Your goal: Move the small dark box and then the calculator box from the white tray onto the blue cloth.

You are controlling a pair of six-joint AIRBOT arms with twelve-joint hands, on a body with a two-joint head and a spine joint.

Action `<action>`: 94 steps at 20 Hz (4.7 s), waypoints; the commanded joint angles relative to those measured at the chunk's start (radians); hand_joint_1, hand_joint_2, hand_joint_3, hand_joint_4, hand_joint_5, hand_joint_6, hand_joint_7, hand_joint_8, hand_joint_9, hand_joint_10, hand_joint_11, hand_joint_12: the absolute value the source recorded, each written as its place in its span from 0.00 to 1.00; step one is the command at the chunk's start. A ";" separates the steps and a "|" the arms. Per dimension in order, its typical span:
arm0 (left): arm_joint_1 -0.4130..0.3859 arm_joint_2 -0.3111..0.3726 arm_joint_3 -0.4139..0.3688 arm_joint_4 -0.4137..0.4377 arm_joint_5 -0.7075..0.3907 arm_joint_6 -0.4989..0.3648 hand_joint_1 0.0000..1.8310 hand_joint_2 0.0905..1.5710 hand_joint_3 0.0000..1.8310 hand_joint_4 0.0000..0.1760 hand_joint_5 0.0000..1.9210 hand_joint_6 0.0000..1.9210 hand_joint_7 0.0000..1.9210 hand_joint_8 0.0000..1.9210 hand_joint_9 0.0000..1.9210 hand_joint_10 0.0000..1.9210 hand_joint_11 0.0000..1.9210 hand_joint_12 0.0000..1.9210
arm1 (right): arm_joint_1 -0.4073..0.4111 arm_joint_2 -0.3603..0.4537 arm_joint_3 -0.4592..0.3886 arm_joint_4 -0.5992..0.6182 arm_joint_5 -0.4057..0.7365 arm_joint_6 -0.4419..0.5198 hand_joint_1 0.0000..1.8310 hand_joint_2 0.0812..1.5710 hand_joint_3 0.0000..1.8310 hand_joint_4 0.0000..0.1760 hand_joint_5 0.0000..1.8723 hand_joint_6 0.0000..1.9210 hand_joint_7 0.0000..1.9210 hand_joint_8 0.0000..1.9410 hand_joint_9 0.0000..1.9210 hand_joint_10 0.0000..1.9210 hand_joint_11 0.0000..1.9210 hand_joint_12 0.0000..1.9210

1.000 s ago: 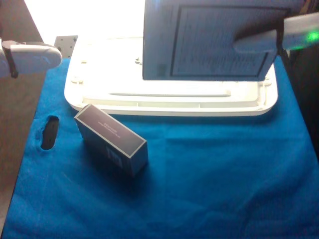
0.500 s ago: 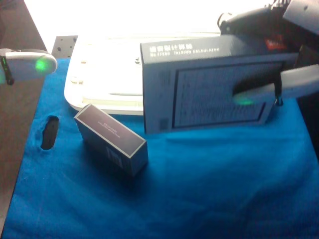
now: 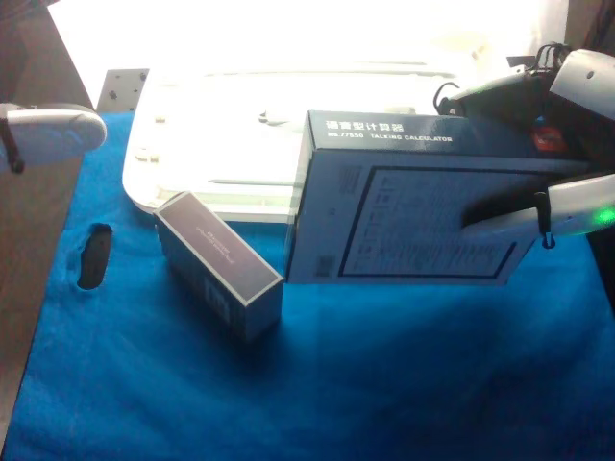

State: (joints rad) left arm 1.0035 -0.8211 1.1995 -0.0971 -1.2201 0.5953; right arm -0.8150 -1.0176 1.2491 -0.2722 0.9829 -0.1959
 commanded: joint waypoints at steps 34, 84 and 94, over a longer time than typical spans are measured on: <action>0.001 -0.015 -0.003 -0.034 -0.122 -0.004 0.30 0.53 0.00 0.48 0.05 0.00 0.18 0.00 0.19 0.00 0.00 0.41 | -0.027 0.027 -0.008 0.024 0.088 -0.009 0.62 0.73 0.00 0.00 0.47 0.58 0.59 0.47 0.57 0.71 0.52 0.92; 0.002 -0.038 0.000 -0.039 -0.122 -0.004 0.30 0.55 0.00 0.38 0.05 0.00 0.17 0.00 0.17 0.00 0.00 0.41 | -0.030 0.107 -0.137 -0.026 0.164 -0.013 0.16 0.60 0.00 0.24 0.19 0.00 0.30 0.00 0.33 0.00 0.21 0.50; 0.006 -0.044 0.000 -0.042 -0.127 -0.004 0.29 0.55 0.00 0.33 0.04 0.00 0.16 0.00 0.17 0.00 0.00 0.40 | -0.030 0.110 -0.156 -0.036 0.179 -0.015 0.18 0.58 0.00 0.29 0.20 0.00 0.30 0.00 0.35 0.00 0.26 0.45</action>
State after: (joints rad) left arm 1.0153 -0.8585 1.1965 -0.1078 -1.2167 0.5961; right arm -0.8528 -0.9115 1.0981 -0.3435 1.0443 -0.2161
